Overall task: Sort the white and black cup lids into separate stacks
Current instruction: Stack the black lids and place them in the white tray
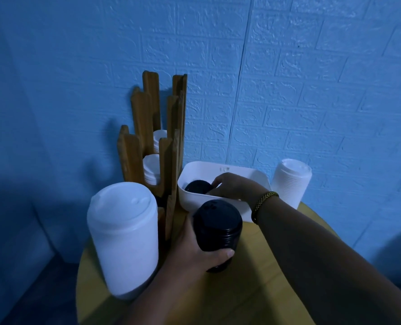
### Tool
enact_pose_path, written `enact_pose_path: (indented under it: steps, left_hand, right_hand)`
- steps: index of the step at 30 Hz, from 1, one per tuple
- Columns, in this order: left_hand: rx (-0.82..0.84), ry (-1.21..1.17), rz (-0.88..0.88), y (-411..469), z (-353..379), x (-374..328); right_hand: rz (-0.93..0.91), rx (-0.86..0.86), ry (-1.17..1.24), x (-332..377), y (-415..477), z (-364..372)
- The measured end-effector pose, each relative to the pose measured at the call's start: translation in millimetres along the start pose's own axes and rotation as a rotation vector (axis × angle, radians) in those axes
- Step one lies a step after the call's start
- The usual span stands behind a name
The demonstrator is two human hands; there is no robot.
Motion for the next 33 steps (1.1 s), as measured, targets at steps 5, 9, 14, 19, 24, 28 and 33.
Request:
enact_pose_path:
  steps: [5,9,14,19,24,28,33]
  left_hand:
    - [-0.005,-0.001,0.023,2.0,0.4,3.1]
    - [-0.006,0.01,0.029,3.9,-0.6,3.5]
    - [-0.018,0.005,0.035,5.6,-1.6,1.6]
    - [-0.055,0.014,0.07,2.6,-2.7,-5.2]
    - [-0.071,0.024,0.076,-0.3,-2.5,-6.9]
    - [-0.075,0.015,0.09,-0.4,-3.5,-6.7]
    - [-0.067,-0.003,0.097,0.9,-3.0,-4.0]
  right_hand:
    - [0.074,0.139,0.434,-19.4,-3.1,-6.8]
    - [0.004,0.134,0.763,-26.9,-36.8,-40.5]
    - [0.049,-0.006,0.856,-81.0,-107.2,-66.4]
    - [0.269,0.183,0.935,-142.9,-168.1,-5.1]
    - [0.406,0.068,0.519,-147.5,-176.5,34.8]
    - [0.424,-0.158,0.091,-143.6,-178.1,11.3]
    - [0.266,-0.112,0.015,-119.2,-172.0,31.3]
Point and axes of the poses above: each hand's wrist, its own y-axis towards the middle knuckle, its own z-axis out of the palm, x = y × z, the point moved 7 cm from there along y, towards the middle knuckle, and after that the axes turned 15 degrees about z, right-handed, at the moved point
